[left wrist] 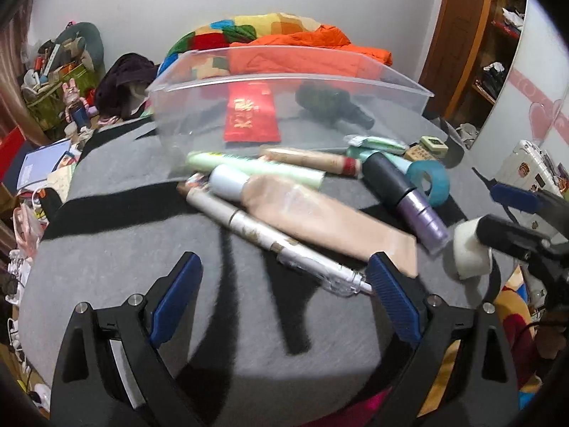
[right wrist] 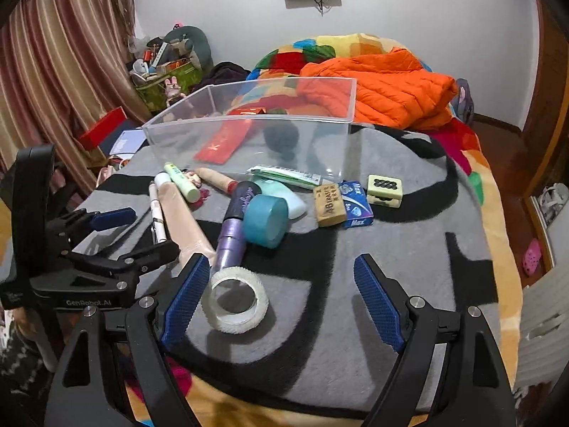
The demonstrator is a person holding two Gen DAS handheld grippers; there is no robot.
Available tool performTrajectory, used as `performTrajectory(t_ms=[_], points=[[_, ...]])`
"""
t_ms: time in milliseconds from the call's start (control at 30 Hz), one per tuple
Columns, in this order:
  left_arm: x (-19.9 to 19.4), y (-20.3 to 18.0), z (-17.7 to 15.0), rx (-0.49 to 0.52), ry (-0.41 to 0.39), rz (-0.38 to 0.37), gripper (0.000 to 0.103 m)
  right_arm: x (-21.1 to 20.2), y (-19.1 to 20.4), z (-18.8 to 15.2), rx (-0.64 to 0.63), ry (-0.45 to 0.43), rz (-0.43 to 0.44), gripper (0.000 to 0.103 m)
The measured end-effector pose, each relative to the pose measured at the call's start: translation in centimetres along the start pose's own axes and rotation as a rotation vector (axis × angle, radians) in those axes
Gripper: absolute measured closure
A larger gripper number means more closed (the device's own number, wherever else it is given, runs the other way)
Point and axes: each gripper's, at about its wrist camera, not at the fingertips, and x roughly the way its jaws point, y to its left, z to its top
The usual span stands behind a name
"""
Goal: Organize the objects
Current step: 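Lower the left gripper onto the white pen while the right reaches the white tape roll, then grasp the white pen with the left gripper while the right grasps the white tape roll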
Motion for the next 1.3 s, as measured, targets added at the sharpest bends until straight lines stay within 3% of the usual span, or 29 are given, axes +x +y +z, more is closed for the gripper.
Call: performTrajectory(t_ms=[67,167,267,533,633,700,767,933,1067,1233,1300], points=[[-0.5,1.0,-0.4,-0.013,-0.001,0.022,0.016,-0.3,0.2,-0.1,-0.01,-0.012,-0.003,0.022],[-1.3,2.7,-1.0,-0.033,0.001,0.056,0.017,-0.7,0.6,-0.3,-0.014,-0.024,0.025,0.022],[-2.1,3.8,-1.2,-0.079,-0.003,0.035,0.017,-0.4,1.0,-0.5,-0.021,-0.018,0.031,0.022],[-0.7,2.6,0.0,-0.104,-0.023,0.037,0.018,1.1,1.2,-1.1,-0.008,0.018,0.03,0.025],[0.1,1.7,0.1,-0.07,-0.046,0.125,0.026,1.1,1.4,-1.4,-0.019,0.024,0.025,0.034],[0.0,1.4,-0.4,-0.051,-0.076,0.143,0.028,1.3,1.5,-1.6,-0.027,0.026,0.02,0.039],[-0.3,1.5,-0.8,-0.045,-0.088,0.143,0.033,1.6,1.4,-1.7,-0.029,0.036,0.022,0.049],[-1.3,2.8,-1.5,-0.065,-0.099,0.137,0.063,1.7,1.5,-1.9,-0.03,0.033,0.03,0.068],[-2.3,3.7,-2.2,-0.072,-0.088,0.125,0.084,1.1,1.3,-1.8,-0.027,0.006,0.025,0.068],[-2.4,4.6,-2.0,-0.084,-0.072,0.137,0.085,0.5,0.8,-1.3,-0.001,-0.016,0.026,0.068],[-1.9,4.3,-1.5,-0.071,-0.068,0.147,0.079,0.6,0.7,-1.1,0.007,-0.015,0.024,0.068]])
